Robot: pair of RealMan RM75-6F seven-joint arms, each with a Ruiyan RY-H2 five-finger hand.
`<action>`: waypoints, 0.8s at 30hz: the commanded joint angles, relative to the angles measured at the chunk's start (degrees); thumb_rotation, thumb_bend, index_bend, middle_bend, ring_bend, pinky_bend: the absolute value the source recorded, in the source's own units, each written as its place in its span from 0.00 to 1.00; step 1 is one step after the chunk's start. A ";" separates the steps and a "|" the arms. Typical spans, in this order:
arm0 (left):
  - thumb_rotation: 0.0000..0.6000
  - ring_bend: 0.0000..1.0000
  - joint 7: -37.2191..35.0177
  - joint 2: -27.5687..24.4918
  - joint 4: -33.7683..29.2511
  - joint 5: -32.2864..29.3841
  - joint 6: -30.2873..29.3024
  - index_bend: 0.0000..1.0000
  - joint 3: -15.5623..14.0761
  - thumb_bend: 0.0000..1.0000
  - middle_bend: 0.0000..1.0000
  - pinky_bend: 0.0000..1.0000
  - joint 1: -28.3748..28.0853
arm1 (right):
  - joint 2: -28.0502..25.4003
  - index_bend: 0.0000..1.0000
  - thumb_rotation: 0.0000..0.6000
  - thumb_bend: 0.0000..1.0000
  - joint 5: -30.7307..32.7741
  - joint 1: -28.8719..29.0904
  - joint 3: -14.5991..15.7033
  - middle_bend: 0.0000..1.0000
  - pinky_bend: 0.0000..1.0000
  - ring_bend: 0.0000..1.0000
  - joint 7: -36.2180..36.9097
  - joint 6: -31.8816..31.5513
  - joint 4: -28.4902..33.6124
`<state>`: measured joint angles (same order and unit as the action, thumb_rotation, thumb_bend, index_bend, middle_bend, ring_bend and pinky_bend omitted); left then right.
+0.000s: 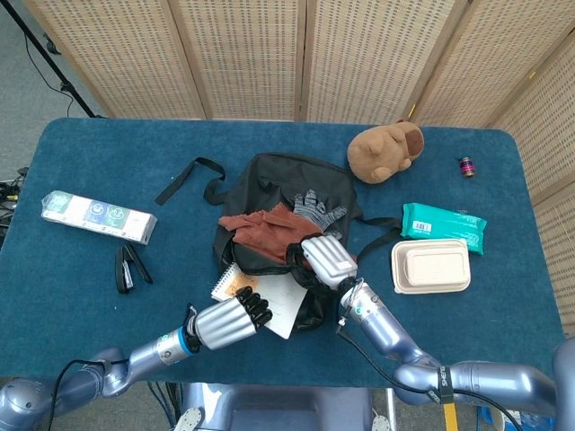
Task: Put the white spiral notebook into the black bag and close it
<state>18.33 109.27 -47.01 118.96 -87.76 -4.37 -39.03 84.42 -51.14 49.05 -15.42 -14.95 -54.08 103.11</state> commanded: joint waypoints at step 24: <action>1.00 0.59 1.25 4.55 3.06 -7.26 8.13 0.79 2.19 0.49 0.72 0.63 -4.47 | -3.15 0.64 1.00 0.55 0.18 0.22 0.65 0.66 0.26 0.36 1.21 -0.06 3.33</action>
<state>19.49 113.61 -44.27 111.94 -79.93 -2.24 -43.31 81.30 -50.93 49.28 -14.78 -13.77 -54.11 106.41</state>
